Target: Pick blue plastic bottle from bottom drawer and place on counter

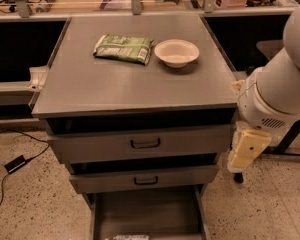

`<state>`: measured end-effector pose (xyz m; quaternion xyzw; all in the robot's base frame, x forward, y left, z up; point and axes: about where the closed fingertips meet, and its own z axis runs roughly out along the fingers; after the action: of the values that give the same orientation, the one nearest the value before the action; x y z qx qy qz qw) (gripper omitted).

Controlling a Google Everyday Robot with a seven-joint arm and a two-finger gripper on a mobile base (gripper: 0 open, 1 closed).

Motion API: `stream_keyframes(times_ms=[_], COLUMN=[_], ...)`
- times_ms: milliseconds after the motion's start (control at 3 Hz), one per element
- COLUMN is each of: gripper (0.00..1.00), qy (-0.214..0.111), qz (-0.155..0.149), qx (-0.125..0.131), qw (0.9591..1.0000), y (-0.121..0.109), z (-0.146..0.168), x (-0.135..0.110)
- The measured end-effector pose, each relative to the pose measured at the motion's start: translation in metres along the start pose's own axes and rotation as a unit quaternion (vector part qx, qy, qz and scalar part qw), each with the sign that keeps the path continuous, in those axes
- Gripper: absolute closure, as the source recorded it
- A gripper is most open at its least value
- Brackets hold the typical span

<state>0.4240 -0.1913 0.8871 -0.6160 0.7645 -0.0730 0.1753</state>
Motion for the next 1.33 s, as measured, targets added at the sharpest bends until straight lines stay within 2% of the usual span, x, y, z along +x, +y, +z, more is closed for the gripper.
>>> stream_keyframes(times_ms=[333,667,1000,1333], gripper=[0.0,0.0,0.0,0.0], qy=[0.0,-0.005,-0.012,-0.033], qz=[0.0,-0.007,-0.031,-0.049], qx=[0.0,-0.001,-0.016,-0.063], qw=[1.0,1.0,0.9993,0.9963], y=[0.0,0.008,0.033,0.088], z=[0.0,0.018,0.077,0.169], x=[0.0,-0.009,-0.026,-0.034])
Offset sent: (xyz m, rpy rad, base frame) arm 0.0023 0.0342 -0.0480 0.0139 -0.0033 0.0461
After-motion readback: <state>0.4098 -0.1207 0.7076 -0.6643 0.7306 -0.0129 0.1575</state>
